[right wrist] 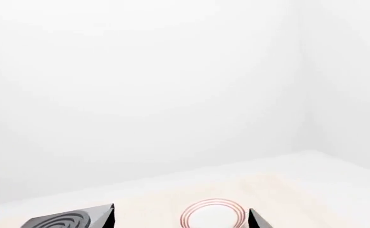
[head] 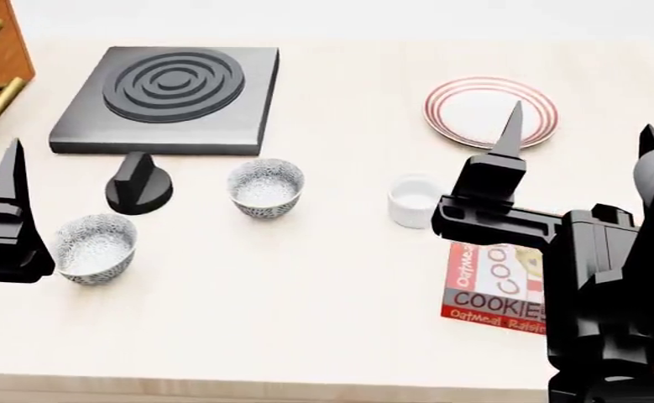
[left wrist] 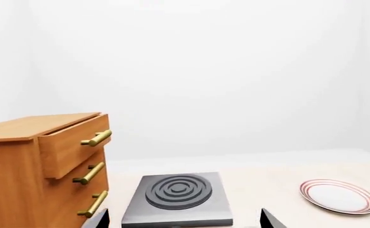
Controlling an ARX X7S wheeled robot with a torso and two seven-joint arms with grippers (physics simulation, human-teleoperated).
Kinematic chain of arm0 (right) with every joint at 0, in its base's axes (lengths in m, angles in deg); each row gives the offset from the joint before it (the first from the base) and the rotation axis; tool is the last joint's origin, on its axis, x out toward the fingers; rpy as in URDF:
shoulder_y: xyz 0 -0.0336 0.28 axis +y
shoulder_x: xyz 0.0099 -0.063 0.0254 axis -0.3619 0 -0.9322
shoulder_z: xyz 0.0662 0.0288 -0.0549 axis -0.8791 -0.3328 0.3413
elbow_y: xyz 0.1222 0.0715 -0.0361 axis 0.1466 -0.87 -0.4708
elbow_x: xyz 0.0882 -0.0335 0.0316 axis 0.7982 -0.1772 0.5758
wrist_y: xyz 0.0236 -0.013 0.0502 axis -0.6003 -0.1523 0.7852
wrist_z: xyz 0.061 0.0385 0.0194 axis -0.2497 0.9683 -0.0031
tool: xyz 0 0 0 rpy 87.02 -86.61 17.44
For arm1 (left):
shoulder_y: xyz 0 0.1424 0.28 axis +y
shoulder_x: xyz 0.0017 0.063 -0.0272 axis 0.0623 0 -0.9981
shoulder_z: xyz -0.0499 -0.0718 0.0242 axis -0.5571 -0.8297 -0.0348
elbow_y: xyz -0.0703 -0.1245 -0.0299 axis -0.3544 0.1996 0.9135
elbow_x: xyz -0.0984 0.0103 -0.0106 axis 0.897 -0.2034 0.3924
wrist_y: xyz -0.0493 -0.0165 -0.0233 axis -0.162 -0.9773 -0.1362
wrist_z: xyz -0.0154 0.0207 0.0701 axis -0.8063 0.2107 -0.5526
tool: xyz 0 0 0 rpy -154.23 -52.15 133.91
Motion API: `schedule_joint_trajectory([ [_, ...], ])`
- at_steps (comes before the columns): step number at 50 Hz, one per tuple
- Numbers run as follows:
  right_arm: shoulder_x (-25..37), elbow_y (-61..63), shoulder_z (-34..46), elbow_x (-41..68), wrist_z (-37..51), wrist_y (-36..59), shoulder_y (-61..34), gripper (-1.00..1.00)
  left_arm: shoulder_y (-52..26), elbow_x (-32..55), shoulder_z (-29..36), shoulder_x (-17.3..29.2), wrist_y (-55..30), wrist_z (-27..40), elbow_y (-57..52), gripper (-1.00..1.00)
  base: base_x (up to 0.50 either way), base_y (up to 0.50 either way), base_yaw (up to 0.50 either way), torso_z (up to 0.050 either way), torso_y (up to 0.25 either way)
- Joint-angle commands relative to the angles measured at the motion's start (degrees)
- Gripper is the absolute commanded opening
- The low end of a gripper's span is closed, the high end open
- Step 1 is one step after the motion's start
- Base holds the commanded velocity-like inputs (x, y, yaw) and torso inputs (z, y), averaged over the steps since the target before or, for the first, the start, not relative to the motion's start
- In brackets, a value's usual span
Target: Pick the akita bowl next to the ramekin and place it on the plate.
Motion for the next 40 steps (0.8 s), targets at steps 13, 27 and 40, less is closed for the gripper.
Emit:
schedule_joint_trajectory([
  [13, 0.43, 0.07, -0.12, 1.0, 0.74, -0.17, 0.11, 1.0, -0.33, 1.07, -0.17, 0.08, -0.73, 0.63, -0.55, 1.0, 0.0, -0.22, 0.0, 0.0, 0.0],
  [27, 0.65, -0.32, 0.23, 1.15, 1.1, -0.88, 0.2, 1.0, 0.04, 1.61, -0.5, 0.1, 0.14, 0.95, 0.06, 1.0, 0.0, -0.22, 0.0, 0.0, 0.0],
  [40, 0.85, -0.22, 0.35, 1.58, 1.5, -1.15, 0.3, 1.0, 0.35, 2.07, -0.38, 0.4, 0.57, 1.2, 0.26, 1.0, 0.0, -0.22, 0.0, 0.0, 0.0],
])
